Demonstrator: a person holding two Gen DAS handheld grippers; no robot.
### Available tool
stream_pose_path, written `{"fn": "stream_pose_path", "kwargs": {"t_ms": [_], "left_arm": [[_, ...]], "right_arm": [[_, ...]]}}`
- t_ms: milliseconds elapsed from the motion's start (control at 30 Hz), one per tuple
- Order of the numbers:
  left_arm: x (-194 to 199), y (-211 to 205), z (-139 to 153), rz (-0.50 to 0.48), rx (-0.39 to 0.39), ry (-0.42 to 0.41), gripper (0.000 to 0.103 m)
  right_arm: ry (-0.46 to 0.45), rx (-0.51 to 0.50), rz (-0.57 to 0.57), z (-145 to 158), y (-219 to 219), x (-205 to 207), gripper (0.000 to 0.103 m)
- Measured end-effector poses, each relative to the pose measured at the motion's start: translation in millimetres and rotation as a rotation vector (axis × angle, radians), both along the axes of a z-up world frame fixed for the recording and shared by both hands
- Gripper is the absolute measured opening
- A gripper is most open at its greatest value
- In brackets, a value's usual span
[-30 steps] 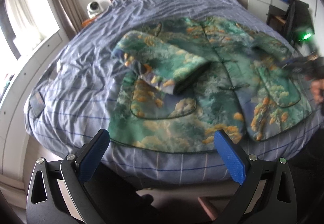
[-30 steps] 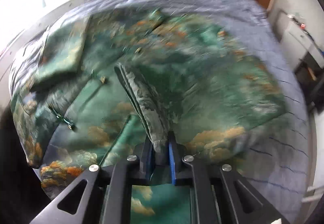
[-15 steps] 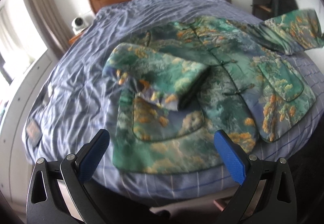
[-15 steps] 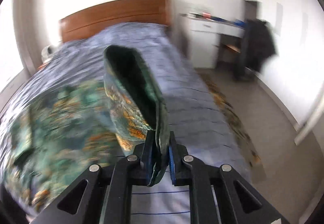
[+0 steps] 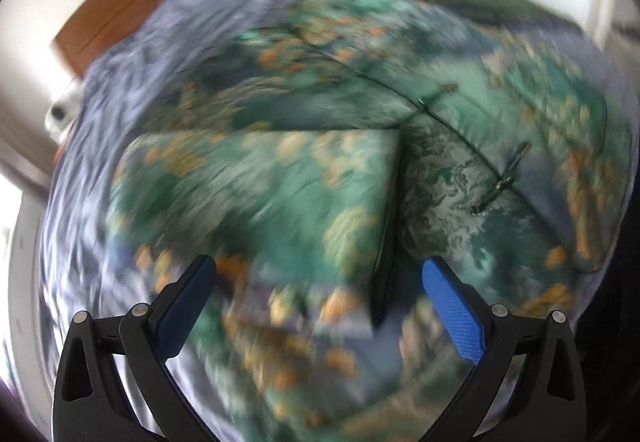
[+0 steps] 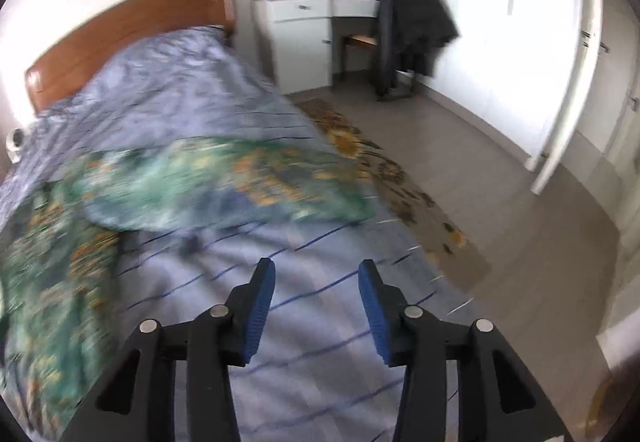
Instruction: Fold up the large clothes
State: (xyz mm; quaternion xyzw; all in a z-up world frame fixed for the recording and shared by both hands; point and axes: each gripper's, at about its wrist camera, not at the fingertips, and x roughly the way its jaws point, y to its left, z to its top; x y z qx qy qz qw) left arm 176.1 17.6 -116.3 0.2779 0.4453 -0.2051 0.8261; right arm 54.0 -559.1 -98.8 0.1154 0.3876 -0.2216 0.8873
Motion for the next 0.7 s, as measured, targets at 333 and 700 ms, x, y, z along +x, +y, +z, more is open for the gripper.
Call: {"fn": "stream_pose_path", "kwargs": {"t_ms": [333, 700], "left_arm": [[41.0, 20.4, -6.5, 0.034, -0.117, 0.118, 0.011], [0.5, 213.4, 112.9, 0.478, -0.233, -0.186, 0.013]], "right_arm": [[-0.095, 0.093, 0.283, 19.0, 121.4, -32.3, 0.047], [-0.157, 0.064, 0.458, 40.9, 201.6, -15.0, 0.047]]}}
